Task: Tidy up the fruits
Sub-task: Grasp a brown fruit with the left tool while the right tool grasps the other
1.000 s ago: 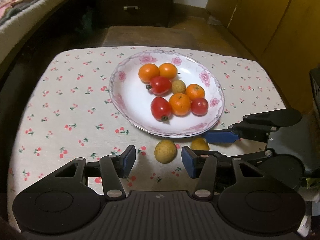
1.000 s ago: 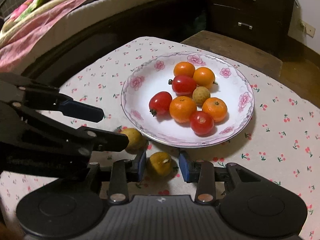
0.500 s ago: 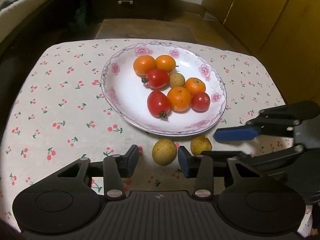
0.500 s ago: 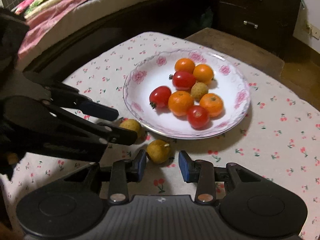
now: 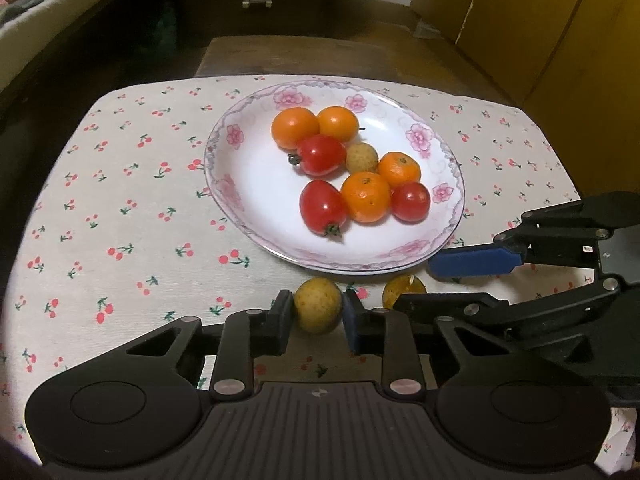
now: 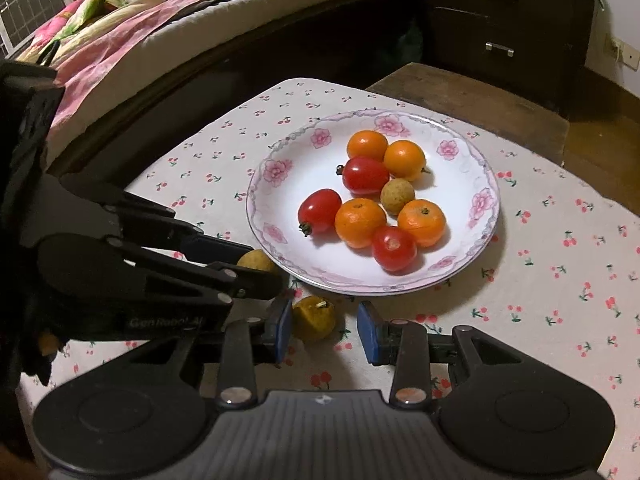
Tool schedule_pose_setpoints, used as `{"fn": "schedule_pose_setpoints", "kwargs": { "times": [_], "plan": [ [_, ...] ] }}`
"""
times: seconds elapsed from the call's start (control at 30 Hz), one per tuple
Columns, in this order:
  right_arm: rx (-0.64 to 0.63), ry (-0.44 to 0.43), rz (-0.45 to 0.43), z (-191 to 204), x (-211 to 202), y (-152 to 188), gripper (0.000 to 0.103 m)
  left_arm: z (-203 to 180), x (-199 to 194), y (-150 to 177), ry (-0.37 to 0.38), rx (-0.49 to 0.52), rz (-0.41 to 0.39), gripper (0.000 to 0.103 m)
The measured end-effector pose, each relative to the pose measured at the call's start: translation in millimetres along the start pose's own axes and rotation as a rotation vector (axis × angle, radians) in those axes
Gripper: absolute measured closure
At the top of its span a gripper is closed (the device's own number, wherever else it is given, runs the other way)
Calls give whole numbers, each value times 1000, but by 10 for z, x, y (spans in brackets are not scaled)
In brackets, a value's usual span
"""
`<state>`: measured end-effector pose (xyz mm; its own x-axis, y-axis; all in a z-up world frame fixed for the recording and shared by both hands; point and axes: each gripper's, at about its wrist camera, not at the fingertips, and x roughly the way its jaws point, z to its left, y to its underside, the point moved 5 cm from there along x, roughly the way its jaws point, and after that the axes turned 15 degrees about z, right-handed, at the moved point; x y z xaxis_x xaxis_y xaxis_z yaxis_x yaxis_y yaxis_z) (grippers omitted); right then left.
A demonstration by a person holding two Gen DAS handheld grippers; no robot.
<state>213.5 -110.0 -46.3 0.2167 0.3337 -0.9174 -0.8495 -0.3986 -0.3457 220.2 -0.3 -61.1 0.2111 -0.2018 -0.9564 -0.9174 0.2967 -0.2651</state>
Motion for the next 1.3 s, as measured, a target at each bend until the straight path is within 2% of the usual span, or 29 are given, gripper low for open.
{"fn": "schedule_pose_setpoints", "kwargs": {
  "times": [0.13,0.3,0.47,0.6,0.93,1.3],
  "plan": [
    [2,-6,1,15,25,-15,60,39,26,-13,9,-14,2,69],
    [37,-71,8,-10,88,-37,60,82,26,-24,4,-9,8,69],
    [36,-59,-13,-3,104,-54,60,106,25,-35,-9,-23,2,70],
    [50,-76,28,11,141,-44,68,62,31,-21,-42,13,4,71],
    [37,-24,21,33,83,-12,69,-16,25,5,-109,47,3,70],
    [48,14,17,56,-61,114,69,-152,-75,98,-123,74,6,70]
  ]
}}
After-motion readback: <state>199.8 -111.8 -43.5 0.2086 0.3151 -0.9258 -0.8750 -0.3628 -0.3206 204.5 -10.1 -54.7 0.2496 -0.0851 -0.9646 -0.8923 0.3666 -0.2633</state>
